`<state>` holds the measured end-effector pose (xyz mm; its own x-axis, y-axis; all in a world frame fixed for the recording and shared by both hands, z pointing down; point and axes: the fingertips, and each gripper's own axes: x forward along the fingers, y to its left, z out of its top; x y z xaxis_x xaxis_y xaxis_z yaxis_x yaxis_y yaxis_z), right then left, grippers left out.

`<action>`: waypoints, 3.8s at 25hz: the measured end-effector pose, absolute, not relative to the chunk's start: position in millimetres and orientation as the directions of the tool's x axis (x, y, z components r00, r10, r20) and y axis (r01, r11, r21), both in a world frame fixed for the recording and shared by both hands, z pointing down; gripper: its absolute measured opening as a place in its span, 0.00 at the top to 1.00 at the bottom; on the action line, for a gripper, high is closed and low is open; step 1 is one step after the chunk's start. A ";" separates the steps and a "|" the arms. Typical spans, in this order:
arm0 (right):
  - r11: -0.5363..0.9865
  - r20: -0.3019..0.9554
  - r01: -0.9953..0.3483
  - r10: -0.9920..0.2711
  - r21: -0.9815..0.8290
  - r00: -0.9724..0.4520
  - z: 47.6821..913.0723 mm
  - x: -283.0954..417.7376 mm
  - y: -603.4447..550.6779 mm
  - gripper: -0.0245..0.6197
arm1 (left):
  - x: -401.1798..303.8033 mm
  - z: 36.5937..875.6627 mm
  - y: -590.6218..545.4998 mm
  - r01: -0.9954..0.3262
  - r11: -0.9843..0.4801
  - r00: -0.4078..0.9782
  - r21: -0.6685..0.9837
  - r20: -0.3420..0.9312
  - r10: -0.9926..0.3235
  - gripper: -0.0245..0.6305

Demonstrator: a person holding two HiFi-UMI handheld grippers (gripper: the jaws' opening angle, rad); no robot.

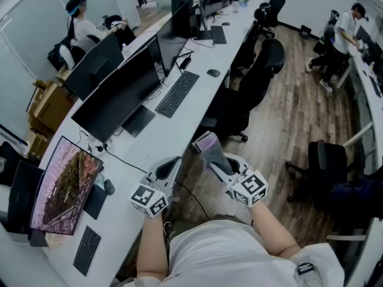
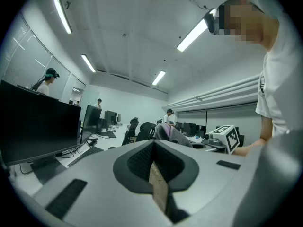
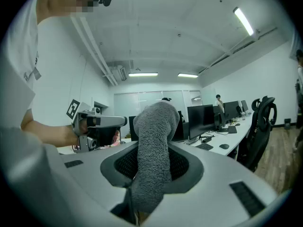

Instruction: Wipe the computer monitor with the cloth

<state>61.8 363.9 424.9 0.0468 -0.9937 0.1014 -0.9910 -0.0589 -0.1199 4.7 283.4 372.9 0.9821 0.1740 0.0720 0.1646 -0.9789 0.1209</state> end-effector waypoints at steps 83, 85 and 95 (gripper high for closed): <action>0.663 0.112 -0.743 -0.749 0.093 -0.654 306.1 -96.7 -285.5 0.76 | -174.5 385.3 -141.9 -0.822 -0.565 0.566 0.069 0.200 -0.800 0.96; 0.650 0.129 -0.751 -0.760 0.118 -0.637 307.1 -101.3 -290.6 0.75 | -175.9 385.9 -145.2 -0.816 -0.573 0.575 0.074 0.197 -0.794 0.96; 0.596 0.223 -0.759 -0.803 0.263 -0.553 319.4 -110.5 -301.6 0.76 | -168.7 395.3 -154.6 -0.789 -0.606 0.613 0.102 0.195 -0.765 0.96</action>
<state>-110.5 -301.6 319.4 -0.5534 -0.8026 0.2227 -0.7587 0.5961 0.2627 -168.7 -154.6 395.3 0.6132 -0.7654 0.1951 -0.7889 -0.6060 0.1018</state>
